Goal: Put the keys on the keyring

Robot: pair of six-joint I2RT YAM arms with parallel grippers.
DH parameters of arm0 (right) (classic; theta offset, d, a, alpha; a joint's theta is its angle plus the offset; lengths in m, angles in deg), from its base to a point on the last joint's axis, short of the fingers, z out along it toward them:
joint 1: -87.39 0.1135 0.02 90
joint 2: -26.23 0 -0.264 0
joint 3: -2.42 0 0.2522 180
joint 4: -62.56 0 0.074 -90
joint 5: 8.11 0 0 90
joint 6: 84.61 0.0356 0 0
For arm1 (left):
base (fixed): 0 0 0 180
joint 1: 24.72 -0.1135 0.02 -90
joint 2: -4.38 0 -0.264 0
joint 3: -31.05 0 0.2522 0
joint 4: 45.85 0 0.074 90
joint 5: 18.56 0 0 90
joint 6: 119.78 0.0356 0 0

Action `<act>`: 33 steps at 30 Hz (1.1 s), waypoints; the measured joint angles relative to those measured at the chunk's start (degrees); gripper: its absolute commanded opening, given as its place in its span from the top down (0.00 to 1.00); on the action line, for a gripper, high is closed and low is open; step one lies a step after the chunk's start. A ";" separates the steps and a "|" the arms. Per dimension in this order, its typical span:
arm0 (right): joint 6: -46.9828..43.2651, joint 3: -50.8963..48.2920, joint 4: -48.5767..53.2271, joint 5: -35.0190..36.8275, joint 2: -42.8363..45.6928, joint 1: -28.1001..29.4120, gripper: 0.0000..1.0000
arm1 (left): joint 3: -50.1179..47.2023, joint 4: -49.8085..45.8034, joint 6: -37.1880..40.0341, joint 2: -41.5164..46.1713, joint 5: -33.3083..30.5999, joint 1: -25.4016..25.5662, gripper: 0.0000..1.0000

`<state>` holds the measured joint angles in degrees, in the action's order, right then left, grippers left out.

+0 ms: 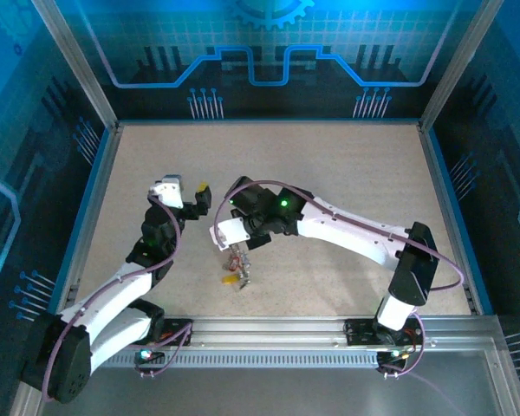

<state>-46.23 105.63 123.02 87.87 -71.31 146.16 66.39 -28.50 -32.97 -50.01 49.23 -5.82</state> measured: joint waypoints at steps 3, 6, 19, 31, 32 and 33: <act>0.02 -1.53 0.13 0.68 0.02 -0.72 1.00 | 0.00 -0.04 -0.48 -0.33 0.24 0.00 0.01; -0.02 -3.65 0.15 1.57 0.02 -1.18 1.00 | 0.00 -0.24 -1.09 -0.46 0.68 0.00 0.01; -0.94 -14.69 0.09 2.89 0.92 -9.84 1.00 | 0.00 -0.90 -1.88 -3.69 1.05 0.00 0.01; -3.85 -25.66 -3.26 1.16 1.68 -18.71 1.00 | -0.37 -0.90 -1.88 -6.80 0.98 0.00 0.01; -4.04 -26.29 -3.76 1.03 1.66 -19.23 1.00 | -0.37 -0.87 -1.88 -6.80 0.96 0.00 0.01; -4.15 -26.82 -4.20 0.98 1.62 -19.61 1.00 | -0.37 -0.90 -1.86 -6.80 0.90 0.00 0.01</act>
<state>-50.38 78.81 118.82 88.86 -69.69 126.55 66.02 -29.40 -34.82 -56.81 50.12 -5.82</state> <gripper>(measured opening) 0.048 0.990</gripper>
